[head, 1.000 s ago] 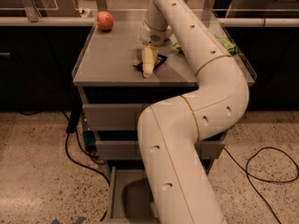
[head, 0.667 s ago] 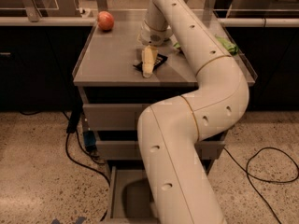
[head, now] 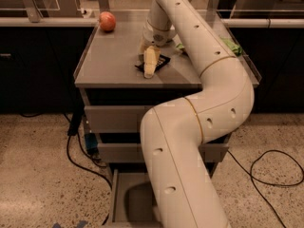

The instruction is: Place rxbar chocolate into bottom drawer

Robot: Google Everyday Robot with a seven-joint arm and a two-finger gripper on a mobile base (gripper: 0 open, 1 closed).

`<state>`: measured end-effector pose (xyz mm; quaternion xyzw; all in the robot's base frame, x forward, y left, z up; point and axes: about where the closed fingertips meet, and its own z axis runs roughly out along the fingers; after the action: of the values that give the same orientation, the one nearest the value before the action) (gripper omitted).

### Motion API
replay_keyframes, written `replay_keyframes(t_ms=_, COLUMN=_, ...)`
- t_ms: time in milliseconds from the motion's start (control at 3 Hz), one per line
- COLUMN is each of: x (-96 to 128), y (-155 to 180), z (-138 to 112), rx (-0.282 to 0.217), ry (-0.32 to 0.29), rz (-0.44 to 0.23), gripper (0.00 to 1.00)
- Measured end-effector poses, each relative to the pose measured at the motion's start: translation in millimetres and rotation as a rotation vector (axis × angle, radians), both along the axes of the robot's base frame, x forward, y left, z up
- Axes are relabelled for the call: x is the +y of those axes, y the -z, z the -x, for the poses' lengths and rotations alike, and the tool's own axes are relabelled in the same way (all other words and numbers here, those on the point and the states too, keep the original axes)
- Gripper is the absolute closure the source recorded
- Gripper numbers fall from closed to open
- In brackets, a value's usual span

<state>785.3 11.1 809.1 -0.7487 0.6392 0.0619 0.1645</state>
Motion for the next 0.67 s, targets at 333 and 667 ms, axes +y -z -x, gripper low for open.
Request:
replay_keyframes(t_ms=333, x=0.0, y=0.0, z=0.0, rx=0.0, ry=0.0, rz=0.0, gripper=0.74)
replay_keyframes(t_ms=667, x=0.0, y=0.0, z=0.0, rx=0.0, ry=0.0, rz=0.0, gripper=0.97)
